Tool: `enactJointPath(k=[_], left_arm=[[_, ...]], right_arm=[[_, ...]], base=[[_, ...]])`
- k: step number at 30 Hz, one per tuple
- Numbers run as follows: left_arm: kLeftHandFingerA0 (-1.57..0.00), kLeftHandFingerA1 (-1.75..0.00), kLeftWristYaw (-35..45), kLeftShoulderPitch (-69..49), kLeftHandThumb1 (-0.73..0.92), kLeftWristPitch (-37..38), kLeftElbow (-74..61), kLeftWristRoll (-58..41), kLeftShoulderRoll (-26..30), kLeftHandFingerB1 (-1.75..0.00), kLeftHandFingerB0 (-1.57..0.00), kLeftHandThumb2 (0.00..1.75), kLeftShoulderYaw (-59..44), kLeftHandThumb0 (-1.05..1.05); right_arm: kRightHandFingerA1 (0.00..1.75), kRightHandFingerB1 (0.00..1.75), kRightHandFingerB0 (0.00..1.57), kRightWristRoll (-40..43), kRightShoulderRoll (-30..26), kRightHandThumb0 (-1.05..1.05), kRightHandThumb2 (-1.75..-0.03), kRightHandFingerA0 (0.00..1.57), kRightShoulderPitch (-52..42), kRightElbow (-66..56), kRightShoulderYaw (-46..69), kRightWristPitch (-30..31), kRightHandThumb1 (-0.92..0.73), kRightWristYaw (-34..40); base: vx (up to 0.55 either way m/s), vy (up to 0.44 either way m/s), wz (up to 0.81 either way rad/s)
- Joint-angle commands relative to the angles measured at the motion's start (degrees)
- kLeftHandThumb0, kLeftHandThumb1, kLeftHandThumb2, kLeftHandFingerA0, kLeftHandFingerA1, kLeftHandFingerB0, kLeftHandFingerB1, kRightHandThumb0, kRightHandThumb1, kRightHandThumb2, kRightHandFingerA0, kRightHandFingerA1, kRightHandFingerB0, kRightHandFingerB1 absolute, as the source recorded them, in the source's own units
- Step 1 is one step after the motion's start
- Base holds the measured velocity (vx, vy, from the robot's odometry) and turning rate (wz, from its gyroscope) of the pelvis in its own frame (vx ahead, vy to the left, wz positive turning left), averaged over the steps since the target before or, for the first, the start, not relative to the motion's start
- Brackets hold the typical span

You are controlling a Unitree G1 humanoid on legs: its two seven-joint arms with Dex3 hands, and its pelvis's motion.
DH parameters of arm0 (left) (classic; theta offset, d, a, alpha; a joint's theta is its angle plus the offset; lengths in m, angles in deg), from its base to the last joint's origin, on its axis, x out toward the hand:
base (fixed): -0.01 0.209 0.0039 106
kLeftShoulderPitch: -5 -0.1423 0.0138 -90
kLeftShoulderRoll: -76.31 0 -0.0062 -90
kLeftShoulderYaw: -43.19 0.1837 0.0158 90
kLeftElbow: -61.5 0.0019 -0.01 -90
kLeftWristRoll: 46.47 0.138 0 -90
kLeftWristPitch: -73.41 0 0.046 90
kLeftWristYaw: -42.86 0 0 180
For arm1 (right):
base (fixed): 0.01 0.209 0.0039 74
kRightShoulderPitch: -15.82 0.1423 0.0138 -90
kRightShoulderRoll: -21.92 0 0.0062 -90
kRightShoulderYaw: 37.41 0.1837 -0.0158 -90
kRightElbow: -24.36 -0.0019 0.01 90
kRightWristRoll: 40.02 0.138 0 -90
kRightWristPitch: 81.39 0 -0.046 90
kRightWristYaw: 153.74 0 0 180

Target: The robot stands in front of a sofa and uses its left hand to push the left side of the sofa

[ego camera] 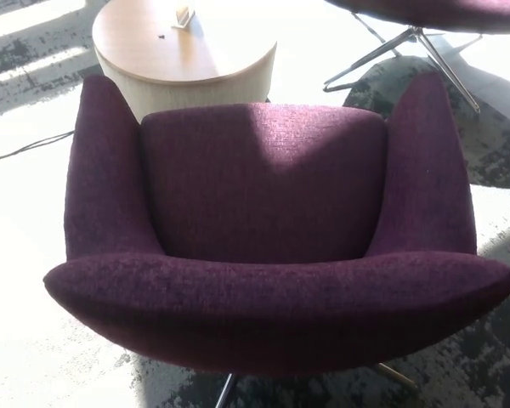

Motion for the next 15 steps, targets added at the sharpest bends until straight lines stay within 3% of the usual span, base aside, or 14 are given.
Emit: enactJointPath(k=[1, 2, 3, 4, 5, 7, 8, 9, 10, 11, 12, 13, 14, 15], left_arm=[[-0.09, -0.50, 6.3, 1.7, 0.62, 3.3, -0.9, -4.9, 1.5, -0.44, 0.00, 1.00, -2.9, -0.73], [-0.09, -0.50, 6.1, 1.9, 0.62, 3.9, -1.2, -4.8, 1.8, -0.44, 0.00, 1.00, -3.1, -0.73], [-0.15, -0.47, 5.8, 2.1, 0.83, 4.2, -1.4, -4.6, 2.0, -0.42, -0.10, 0.85, -3.2, -0.72], [-0.15, -0.47, 5.4, 2.3, 0.83, 4.5, -1.6, -4.4, 2.3, -0.42, -0.10, 0.85, -3.2, -0.72], [-0.12, -0.52, 5.0, 3.4, 0.63, 4.1, -1.9, -5.1, 2.9, -0.46, -0.04, 1.03, -4.0, -0.73], [-0.06, -0.50, 4.6, 5.4, 0.68, 4.1, -1.8, -6.1, 4.1, -0.42, -0.02, 1.04, -5.4, -0.79], [-0.11, -0.44, 4.4, 7.2, 0.92, 4.1, -1.6, -6.6, 5.6, -0.31, -0.08, 0.72, -6.2, -0.74], [-0.11, -0.44, 4.6, 7.8, 0.92, 4.2, -1.6, -6.7, 6.2, -0.31, -0.08, 0.72, -6.5, -0.74], [0.00, -0.48, 5.1, 8.9, 0.68, 3.9, -1.4, -7.5, 6.9, -0.41, -0.08, 1.08, -7.6, -0.76], [0.00, -0.48, 5.3, 10.2, 0.72, 4.1, -1.2, -7.4, 8.0, -0.40, -0.11, 1.12, -7.8, -0.80], [-0.11, -0.47, 5.1, 11.1, 0.92, 4.6, -1.0, -7.0, 8.8, -0.32, -0.07, 0.83, -7.7, -0.80], [-0.11, -0.47, 4.8, 11.6, 0.92, 5.0, -0.8, -6.4, 9.4, -0.32, -0.07, 0.83, -7.5, -0.80], [-0.09, -0.44, 4.9, 12.4, 0.92, 5.2, -0.8, -5.8, 10.3, -0.29, -0.07, 0.89, -7.0, -0.85], [-0.01, -0.36, 5.1, 13.4, 0.91, 5.4, -0.9, -5.7, 11.2, -0.29, -0.02, 0.91, -6.8, -0.82]], right_arm=[[0.51, 0.44, 0.73, 5.0, 0.3, -0.65, -0.61, 0.81, 1.4, 2.1, 3.1, -6.6, -0.65, -4.5], [0.51, 0.44, 0.73, 4.8, 0.2, -0.65, -0.61, 0.81, 1.5, 2.3, 3.2, -6.8, -0.65, -4.5], [0.51, 0.44, 0.73, 4.7, 0.2, -0.65, -0.61, 0.81, 1.6, 2.5, 3.3, -7.2, -0.66, -4.6], [0.51, 0.44, 0.73, 4.8, 0.2, -0.65, -0.61, 0.81, 1.6, 2.5, 3.4, -7.5, -0.66, -4.7], [0.49, 0.44, 0.73, 4.8, 0.0, -0.64, -0.61, 0.80, 1.9, 2.5, 3.5, -7.9, -0.66, -4.6], [0.46, 0.39, 0.63, 4.1, -0.1, -0.63, -0.63, 0.71, 2.1, 1.9, 2.9, -8.6, -0.74, -3.6], [0.42, 0.37, 0.57, 3.8, -0.2, -0.65, -0.64, 0.66, 2.4, 1.3, 2.6, -9.3, -0.75, -3.4], [0.42, 0.37, 0.57, 4.0, -0.2, -0.65, -0.64, 0.66, 2.6, 1.2, 2.6, -9.3, -0.75, -3.5], [0.47, 0.43, 0.50, 4.5, -0.2, -0.71, -0.76, 0.59, 2.6, 0.9, 2.8, -9.7, -0.63, -4.1], [0.42, 0.39, 0.44, 4.5, -0.4, -0.74, -0.73, 0.54, 3.3, 0.7, 2.7, -9.9, -0.65, -4.0], [0.39, 0.36, 0.41, 4.4, -0.5, -0.74, -0.69, 0.50, 3.5, 0.5, 2.5, -10.0, -0.67, -4.1], [0.39, 0.36, 0.41, 4.3, -0.6, -0.74, -0.69, 0.50, 3.6, 0.3, 2.3, -10.0, -0.67, -4.2], [0.53, 0.44, 0.26, 4.1, -0.7, -0.69, -1.00, 0.42, 3.4, 0.2, 2.0, -10.8, -0.60, -4.4], [0.47, 0.42, 0.27, 4.1, -0.7, -0.87, -0.99, 0.36, 3.4, 0.2, 1.8, -11.1, -0.63, -4.6]], base=[[0.00, 0.000, 0.00], [0.00, 0.000, 0.00], [0.00, 0.000, 0.00], [0.00, 0.000, 0.00], [0.00, 0.000, 0.00], [0.00, 0.000, 0.00], [0.00, 0.000, 0.00], [0.00, 0.000, 0.00], [0.00, 0.000, 0.00], [0.00, 0.000, 0.00], [0.00, 0.000, 0.00], [0.00, 0.000, 0.00], [0.00, 0.000, 0.00], [0.00, 0.000, 0.00]])
